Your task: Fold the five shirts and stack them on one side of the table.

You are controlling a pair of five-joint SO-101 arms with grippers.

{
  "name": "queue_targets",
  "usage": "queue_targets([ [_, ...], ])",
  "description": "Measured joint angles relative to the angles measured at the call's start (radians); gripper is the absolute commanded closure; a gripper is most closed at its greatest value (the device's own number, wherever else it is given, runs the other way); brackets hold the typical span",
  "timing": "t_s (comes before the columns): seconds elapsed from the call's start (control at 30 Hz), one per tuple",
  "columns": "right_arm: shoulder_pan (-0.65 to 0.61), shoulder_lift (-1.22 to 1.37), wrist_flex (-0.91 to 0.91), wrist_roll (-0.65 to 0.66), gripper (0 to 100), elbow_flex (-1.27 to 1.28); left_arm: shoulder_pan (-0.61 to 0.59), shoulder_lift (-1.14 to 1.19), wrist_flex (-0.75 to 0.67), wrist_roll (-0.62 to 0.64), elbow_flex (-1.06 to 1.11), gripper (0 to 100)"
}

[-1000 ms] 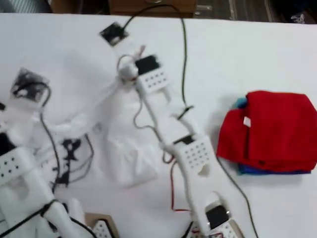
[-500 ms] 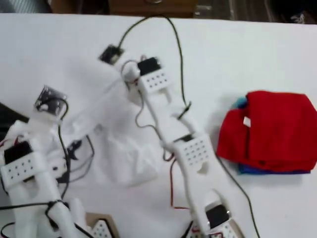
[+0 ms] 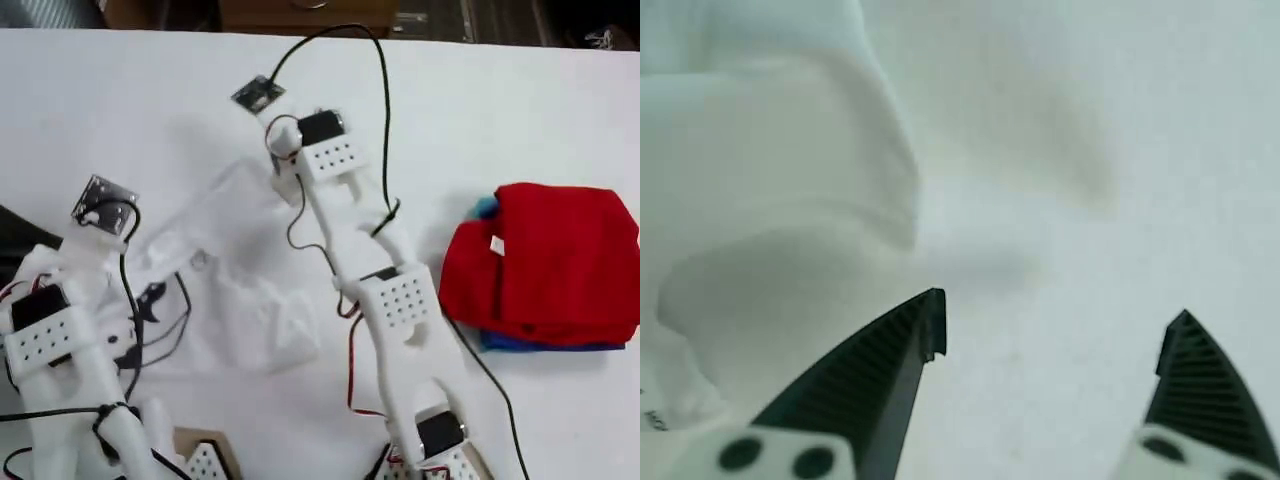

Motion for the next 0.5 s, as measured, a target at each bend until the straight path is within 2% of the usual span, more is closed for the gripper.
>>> queue_targets([
  [0.2,-0.098,0.012,0.037,-0.078,65.8,0.000,0.000,0.000,0.000,0.000,0.000,98],
  [0.5,-0.101,0.012,-0.012,-0.080,68.1,0.000,0.000,0.000,0.000,0.000,0.000,98],
])
